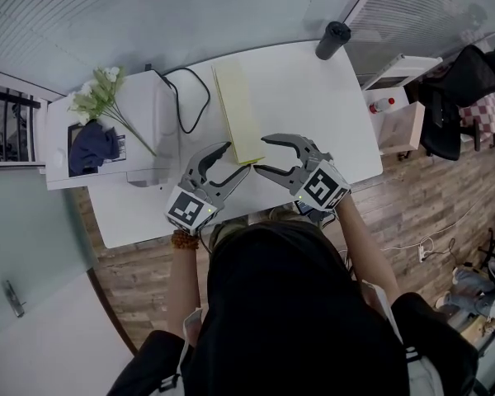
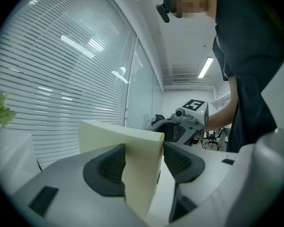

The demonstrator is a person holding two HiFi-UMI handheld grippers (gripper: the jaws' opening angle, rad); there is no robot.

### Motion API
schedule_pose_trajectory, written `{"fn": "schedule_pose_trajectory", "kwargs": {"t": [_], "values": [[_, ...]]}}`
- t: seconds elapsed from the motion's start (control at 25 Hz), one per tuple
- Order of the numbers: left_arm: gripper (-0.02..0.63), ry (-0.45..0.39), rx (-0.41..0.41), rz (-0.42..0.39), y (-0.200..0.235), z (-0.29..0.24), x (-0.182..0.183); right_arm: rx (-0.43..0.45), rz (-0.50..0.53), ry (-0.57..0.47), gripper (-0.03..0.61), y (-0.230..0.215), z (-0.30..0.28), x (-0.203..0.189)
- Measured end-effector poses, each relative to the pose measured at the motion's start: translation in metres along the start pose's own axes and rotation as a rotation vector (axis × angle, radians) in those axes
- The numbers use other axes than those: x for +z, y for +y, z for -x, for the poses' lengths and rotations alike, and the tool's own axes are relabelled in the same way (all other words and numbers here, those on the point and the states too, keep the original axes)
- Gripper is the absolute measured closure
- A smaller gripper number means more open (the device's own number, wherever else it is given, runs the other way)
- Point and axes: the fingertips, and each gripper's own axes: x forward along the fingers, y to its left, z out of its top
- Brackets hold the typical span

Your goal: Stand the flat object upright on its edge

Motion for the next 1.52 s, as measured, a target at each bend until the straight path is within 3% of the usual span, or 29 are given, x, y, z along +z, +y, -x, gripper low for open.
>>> {"fn": "schedule_pose_trajectory", "kwargs": {"t": [0.32,0.6,0.84,1.16,1.36,1.52], "values": [[0.36,-0.012,0.006,-0.007,0.016,-0.009,0.002,-0.051,-0.029,0.048,0.364,-0.017,-0.008,-0.007],[0.359,-0.031,0.042,-0.008,0.015,-0.008,0.002,-0.038,-0.051,-0.037,0.364,-0.02,-0.006,-0.003],[0.36,-0.002,0.06,0.024,0.015,-0.003,-0.012,0.031,0.004,0.048,0.364,0.004,-0.016,-0.022],[0.365,0.004,0.061,0.039,0.022,0.002,-0.01,-0.004,0.03,0.088,0.364,0.001,-0.018,-0.021],[0.397,-0.023,0.085,0.079,0.026,0.013,-0.012,-0.052,-0.028,-0.036,0.364,-0.011,-0.016,-0.002],[0.407,-0.011,0.055,0.061,0.021,0.005,-0.012,-0.057,-0.019,-0.033,0.364,-0.014,-0.022,0.0]]}}
